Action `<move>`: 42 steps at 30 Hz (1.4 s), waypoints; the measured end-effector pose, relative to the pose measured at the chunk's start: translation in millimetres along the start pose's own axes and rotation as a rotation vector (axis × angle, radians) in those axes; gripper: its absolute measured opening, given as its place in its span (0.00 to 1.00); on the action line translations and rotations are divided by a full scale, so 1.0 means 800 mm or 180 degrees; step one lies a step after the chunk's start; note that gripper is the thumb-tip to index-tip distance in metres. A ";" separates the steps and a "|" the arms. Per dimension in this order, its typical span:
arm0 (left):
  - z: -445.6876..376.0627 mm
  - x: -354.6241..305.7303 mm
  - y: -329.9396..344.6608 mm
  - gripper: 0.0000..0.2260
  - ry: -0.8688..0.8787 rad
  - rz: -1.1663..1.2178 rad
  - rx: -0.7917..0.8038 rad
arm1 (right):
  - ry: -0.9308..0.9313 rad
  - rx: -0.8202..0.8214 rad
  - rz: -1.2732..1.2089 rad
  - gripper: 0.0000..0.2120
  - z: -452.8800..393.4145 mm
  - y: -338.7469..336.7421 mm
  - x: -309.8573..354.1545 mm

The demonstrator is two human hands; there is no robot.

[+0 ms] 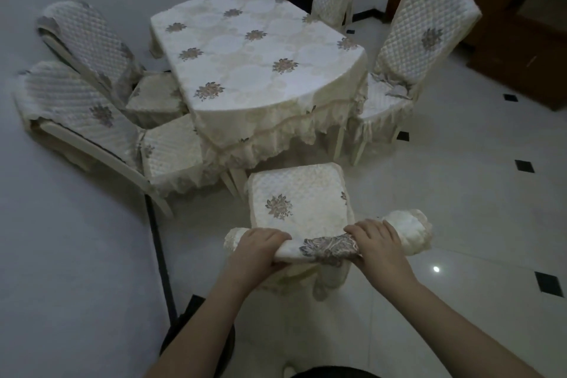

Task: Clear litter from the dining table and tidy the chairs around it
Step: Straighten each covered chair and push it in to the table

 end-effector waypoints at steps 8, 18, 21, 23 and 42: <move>-0.012 0.000 -0.009 0.16 0.0310 -0.0200 -0.0129 | 0.0038 0.0183 0.0093 0.26 -0.018 -0.010 -0.034; -0.077 0.022 -0.073 0.19 0.0082 -0.0486 -0.0428 | -0.0011 0.0334 0.0151 0.24 -0.108 -0.062 -0.053; -0.095 0.027 -0.080 0.18 -0.0008 -0.0504 -0.0460 | -0.0090 0.0315 0.0164 0.24 -0.129 -0.072 -0.064; -0.107 0.025 -0.081 0.17 -0.0035 -0.0420 -0.0500 | -0.0146 0.0312 0.0147 0.23 -0.140 -0.077 -0.076; -0.217 0.016 -0.070 0.16 -0.0518 -0.0378 -0.0457 | -0.0432 0.0261 0.0093 0.24 -0.233 -0.082 -0.166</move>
Point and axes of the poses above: each hand's wrist, its own z-axis away from the middle knuckle, its own y-axis out of the palm, x = y × z, the point moved 9 cm from there along -z, towards the middle knuckle, and after that the axes turned 15 degrees about x, right-handed, at the moved point
